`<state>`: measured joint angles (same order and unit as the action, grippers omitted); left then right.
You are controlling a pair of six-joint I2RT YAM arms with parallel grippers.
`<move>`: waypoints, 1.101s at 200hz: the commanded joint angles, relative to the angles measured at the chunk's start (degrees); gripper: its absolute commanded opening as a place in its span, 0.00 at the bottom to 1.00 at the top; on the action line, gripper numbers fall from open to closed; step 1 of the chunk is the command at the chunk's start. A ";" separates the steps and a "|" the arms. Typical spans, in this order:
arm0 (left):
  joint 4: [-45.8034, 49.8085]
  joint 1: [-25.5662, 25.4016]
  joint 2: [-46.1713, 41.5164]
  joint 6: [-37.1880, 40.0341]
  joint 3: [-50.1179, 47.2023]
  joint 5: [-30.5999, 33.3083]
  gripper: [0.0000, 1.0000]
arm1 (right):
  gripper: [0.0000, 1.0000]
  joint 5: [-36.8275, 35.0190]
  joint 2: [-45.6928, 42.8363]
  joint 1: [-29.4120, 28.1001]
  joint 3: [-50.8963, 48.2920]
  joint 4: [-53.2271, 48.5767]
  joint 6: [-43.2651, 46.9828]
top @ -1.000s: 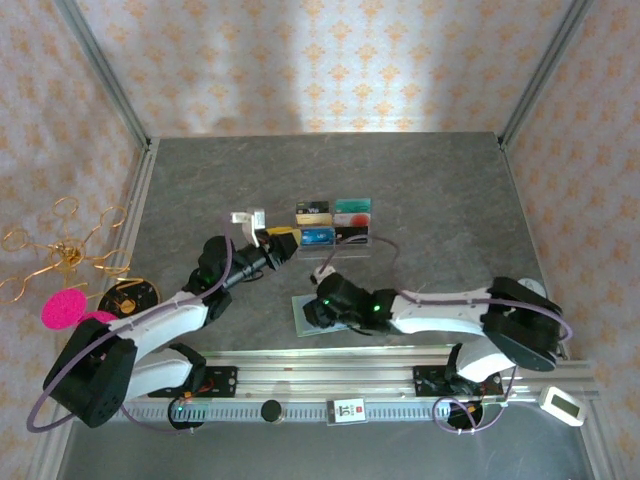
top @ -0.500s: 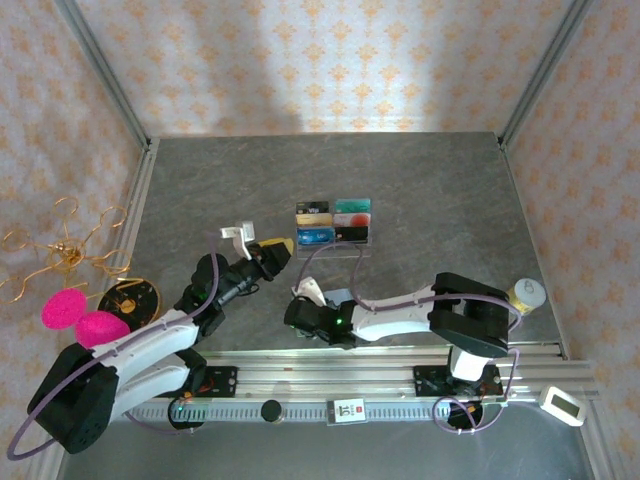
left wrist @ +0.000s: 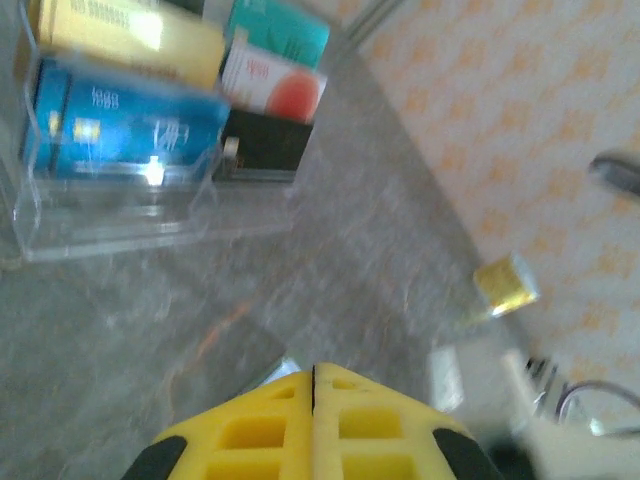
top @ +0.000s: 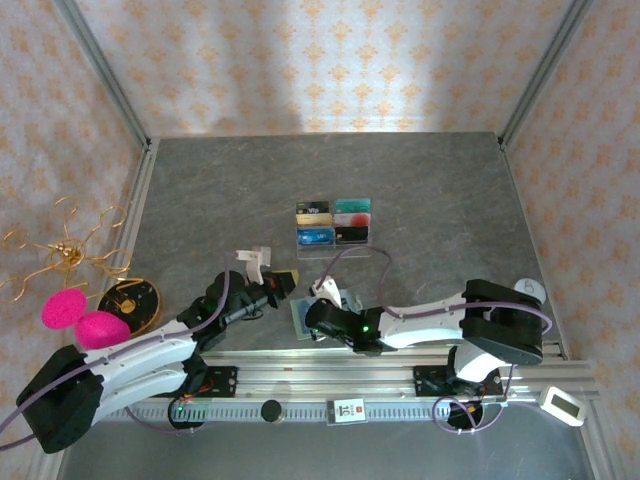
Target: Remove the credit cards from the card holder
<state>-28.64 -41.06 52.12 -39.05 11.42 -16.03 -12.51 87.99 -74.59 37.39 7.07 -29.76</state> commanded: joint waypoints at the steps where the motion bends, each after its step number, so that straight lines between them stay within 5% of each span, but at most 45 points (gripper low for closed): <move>1: 4.89 -3.26 1.69 1.27 -0.37 2.11 0.00 | 0.00 -0.06 -1.25 -0.04 -0.76 5.38 -1.66; 77: 12.00 -5.59 4.52 1.22 -0.78 5.80 0.00 | 0.01 -0.42 -3.26 -0.16 -3.82 9.15 -4.78; 116: 9.22 -8.19 10.55 1.54 1.54 4.44 0.00 | 0.31 -1.59 -8.53 -0.21 -6.41 10.33 -5.93; 183: 3.72 -16.56 25.77 1.93 10.98 2.18 0.01 | 0.32 -8.08 -26.17 -0.25 -13.72 3.66 -11.75; 220: 1.07 -16.99 32.23 2.15 14.26 0.89 0.01 | 0.32 -8.99 -30.84 -0.22 -15.76 0.43 -14.08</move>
<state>-24.01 -57.93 82.91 -37.87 24.38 -14.20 -18.17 59.16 -74.59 22.76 11.88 -41.17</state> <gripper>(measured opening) 0.041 0.318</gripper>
